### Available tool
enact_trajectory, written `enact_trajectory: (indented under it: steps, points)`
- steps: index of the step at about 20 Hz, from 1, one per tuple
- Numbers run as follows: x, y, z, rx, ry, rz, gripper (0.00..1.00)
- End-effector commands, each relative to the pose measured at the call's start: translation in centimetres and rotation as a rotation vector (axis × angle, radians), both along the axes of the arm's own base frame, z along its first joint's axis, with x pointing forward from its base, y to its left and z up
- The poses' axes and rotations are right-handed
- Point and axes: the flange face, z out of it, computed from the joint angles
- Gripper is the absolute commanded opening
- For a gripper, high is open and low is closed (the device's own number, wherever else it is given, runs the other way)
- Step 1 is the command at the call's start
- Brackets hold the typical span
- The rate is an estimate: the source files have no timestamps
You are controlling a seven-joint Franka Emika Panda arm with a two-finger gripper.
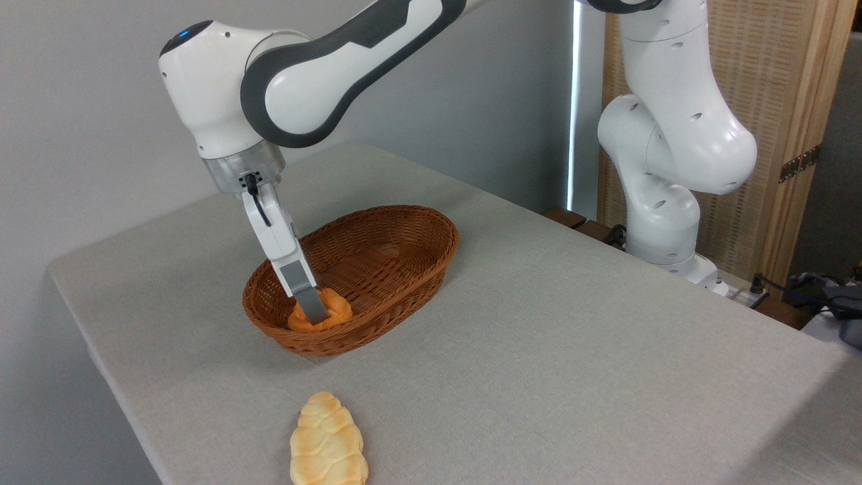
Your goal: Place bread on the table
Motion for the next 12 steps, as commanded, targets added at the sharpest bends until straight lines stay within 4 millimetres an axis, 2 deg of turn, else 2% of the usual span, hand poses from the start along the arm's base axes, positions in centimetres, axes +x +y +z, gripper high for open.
enact_trajectory:
  steps: [1, 3, 4, 5, 12]
  points:
    - [0.39, -0.37, -0.67, 0.002, -0.015, -0.019, 0.86]
    - [0.54, -0.35, -0.39, -0.004, -0.026, -0.019, 0.38]
    - [0.59, -0.27, -0.37, -0.004, -0.027, -0.017, 0.21]
    - [0.67, -0.21, -0.34, -0.006, -0.031, -0.018, 0.16]
    - [0.67, -0.21, -0.34, -0.006, -0.031, -0.018, 0.16]
